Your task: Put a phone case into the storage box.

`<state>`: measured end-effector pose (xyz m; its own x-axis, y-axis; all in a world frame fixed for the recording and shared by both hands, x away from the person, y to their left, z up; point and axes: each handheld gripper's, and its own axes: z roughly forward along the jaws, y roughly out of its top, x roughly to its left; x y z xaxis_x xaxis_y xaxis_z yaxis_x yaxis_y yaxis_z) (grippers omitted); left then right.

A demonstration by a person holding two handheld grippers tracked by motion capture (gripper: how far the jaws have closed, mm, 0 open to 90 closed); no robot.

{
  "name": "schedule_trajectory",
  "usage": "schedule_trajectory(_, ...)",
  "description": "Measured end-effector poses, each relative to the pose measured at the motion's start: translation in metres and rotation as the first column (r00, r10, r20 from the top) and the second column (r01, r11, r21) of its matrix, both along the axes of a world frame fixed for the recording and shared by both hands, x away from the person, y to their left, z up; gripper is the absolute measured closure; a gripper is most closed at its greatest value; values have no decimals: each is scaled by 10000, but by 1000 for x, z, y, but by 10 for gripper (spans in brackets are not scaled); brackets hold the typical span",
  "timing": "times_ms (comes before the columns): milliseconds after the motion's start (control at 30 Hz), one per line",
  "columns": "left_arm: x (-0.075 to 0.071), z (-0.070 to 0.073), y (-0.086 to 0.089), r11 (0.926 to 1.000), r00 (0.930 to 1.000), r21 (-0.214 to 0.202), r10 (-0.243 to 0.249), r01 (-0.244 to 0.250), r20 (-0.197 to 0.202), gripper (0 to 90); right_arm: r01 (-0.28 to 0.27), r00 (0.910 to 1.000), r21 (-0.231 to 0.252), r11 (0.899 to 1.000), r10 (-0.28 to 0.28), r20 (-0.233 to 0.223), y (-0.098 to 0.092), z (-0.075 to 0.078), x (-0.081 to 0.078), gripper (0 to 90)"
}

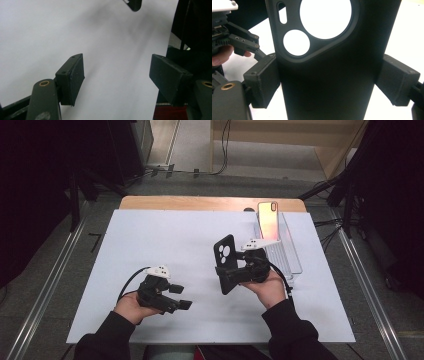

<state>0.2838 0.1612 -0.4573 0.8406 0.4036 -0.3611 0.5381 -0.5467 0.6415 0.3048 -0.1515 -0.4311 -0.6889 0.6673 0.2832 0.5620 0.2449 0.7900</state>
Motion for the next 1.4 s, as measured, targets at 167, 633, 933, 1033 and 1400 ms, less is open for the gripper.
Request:
schedule_trajectory(167, -1, -1, 9, 9996, 9996, -39, 295, -296, -38, 282, 67, 9998, -14, 10000, -67, 167, -5, 6, 0, 117)
schedule_trajectory(633, -4, -1, 23, 9962, 9959, 14, 872, -872, -240, 282, 479, 9977, 76, 9988, -482, 477, -23, 27, 4, 117)
schedule_trajectory(933, -6, -1, 33, 9896, 9884, -37, 1436, -1440, -487, 283, 939, 9922, 304, 9951, -961, 793, -41, 44, 9, 118)
schedule_trajectory(1033, -7, -1, 35, 9868, 9854, 33, 1616, -1616, -537, 283, 1150, 9894, 348, 9928, -1176, 856, -46, 47, 11, 118)
schedule_trajectory(1400, -10, 1, 41, 9791, 9775, -4, 2031, -2034, -564, 283, 1934, 9762, 388, 9803, -1963, 918, -65, 55, 17, 119)
